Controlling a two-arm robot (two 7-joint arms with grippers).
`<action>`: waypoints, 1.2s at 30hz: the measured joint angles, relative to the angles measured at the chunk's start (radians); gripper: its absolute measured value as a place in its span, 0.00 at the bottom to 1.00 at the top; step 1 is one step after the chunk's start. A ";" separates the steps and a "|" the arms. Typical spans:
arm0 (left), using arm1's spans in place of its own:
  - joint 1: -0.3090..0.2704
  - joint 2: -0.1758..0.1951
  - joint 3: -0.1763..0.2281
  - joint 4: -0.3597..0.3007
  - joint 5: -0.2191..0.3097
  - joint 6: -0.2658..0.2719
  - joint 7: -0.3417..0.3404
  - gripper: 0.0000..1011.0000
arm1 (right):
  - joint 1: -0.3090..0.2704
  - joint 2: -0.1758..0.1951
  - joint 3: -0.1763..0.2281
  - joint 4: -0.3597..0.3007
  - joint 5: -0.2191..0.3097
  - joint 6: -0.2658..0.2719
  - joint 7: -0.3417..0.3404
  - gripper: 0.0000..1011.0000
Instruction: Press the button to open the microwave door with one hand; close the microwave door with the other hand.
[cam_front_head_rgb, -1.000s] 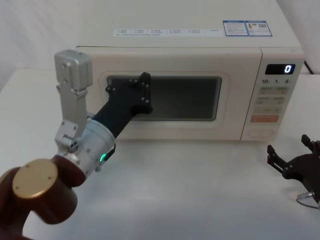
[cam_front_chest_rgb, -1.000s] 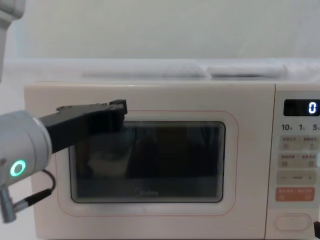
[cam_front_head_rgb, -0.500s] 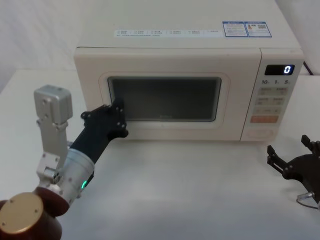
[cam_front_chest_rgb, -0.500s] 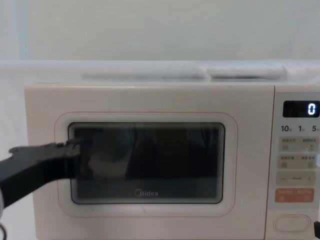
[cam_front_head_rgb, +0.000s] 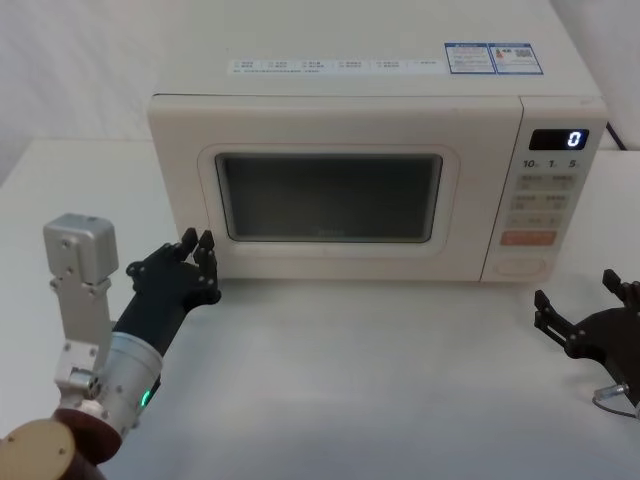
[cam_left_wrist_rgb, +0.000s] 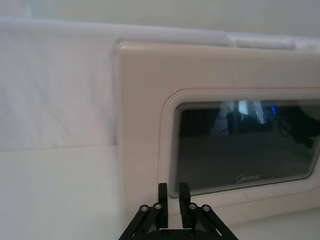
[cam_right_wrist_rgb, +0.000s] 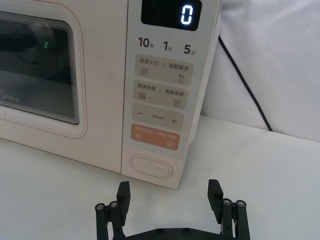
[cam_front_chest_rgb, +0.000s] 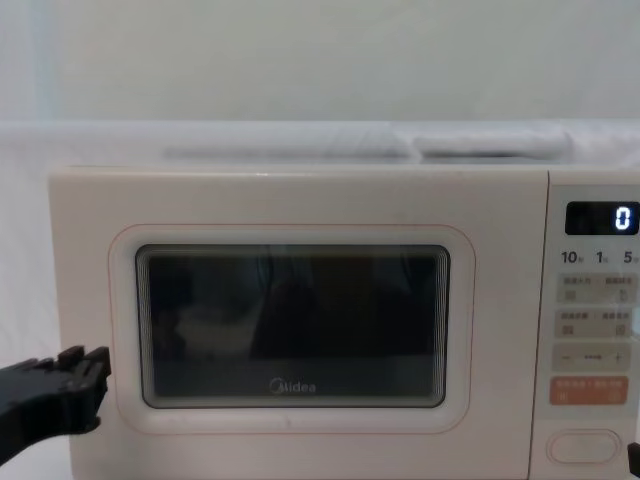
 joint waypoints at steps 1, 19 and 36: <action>0.002 -0.002 -0.002 0.002 0.000 -0.002 0.000 0.15 | 0.000 0.000 0.000 0.000 0.000 0.000 0.000 0.99; 0.036 -0.066 -0.043 0.112 0.058 -0.086 0.028 0.71 | 0.000 0.000 0.000 0.000 0.000 0.000 0.000 0.99; 0.041 -0.083 -0.060 0.126 0.071 -0.098 0.024 0.99 | 0.000 0.000 0.000 0.000 0.000 0.000 0.000 0.99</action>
